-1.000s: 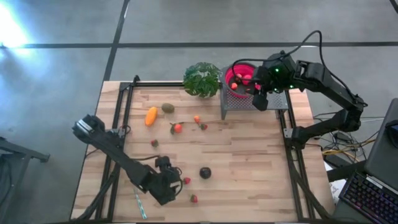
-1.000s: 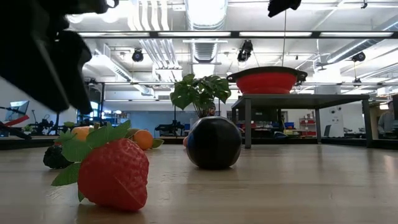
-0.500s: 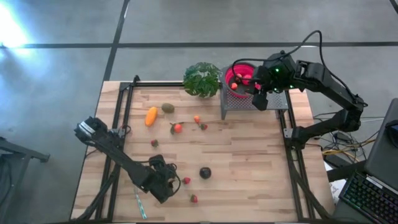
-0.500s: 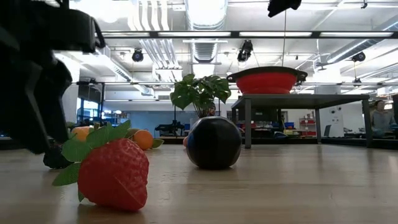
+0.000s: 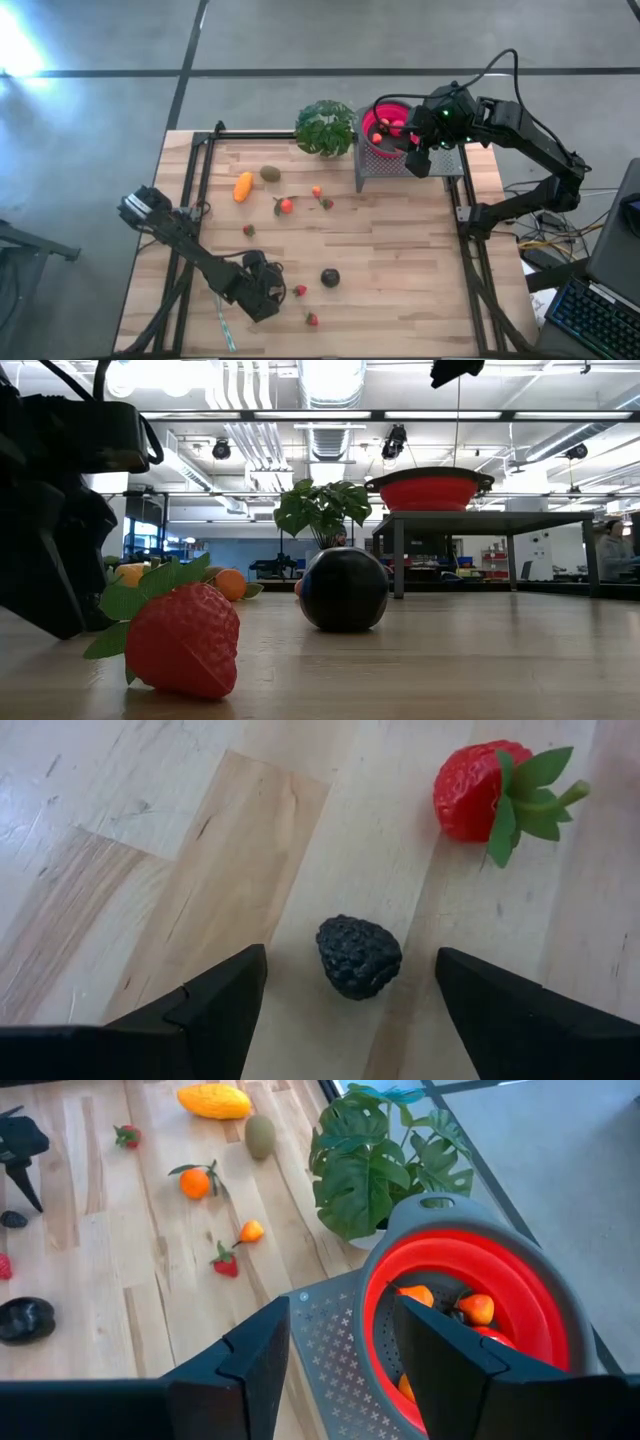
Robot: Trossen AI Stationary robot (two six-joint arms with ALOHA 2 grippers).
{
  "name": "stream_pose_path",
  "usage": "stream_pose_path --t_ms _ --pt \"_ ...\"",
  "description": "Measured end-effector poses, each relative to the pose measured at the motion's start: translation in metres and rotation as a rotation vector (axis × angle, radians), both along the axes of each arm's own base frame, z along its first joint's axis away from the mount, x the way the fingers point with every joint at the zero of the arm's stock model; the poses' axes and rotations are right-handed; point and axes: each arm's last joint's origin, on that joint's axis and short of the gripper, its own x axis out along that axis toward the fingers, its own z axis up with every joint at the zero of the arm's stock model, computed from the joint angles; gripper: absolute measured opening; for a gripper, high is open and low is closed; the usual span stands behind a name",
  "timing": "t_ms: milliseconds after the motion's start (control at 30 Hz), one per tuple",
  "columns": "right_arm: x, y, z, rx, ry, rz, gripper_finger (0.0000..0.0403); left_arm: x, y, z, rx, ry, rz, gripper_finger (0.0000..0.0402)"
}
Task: Pick & Place Fruit
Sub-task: Put the blackberry into the red strainer bowl on the shelf
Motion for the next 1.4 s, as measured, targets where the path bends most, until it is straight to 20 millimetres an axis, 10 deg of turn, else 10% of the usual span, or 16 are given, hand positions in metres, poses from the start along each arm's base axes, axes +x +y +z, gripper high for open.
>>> stream_pose_path --t_ms 1000,1400 --pt "0.0 0.0 0.0 -0.005 0.002 0.005 0.01 -0.001 0.004 0.005 0.02 -0.003 -0.026 0.0113" --pt "0.004 0.004 -0.005 0.004 0.013 0.041 0.008 -0.005 0.011 0.034 0.085 -0.156 0.037 0.012"
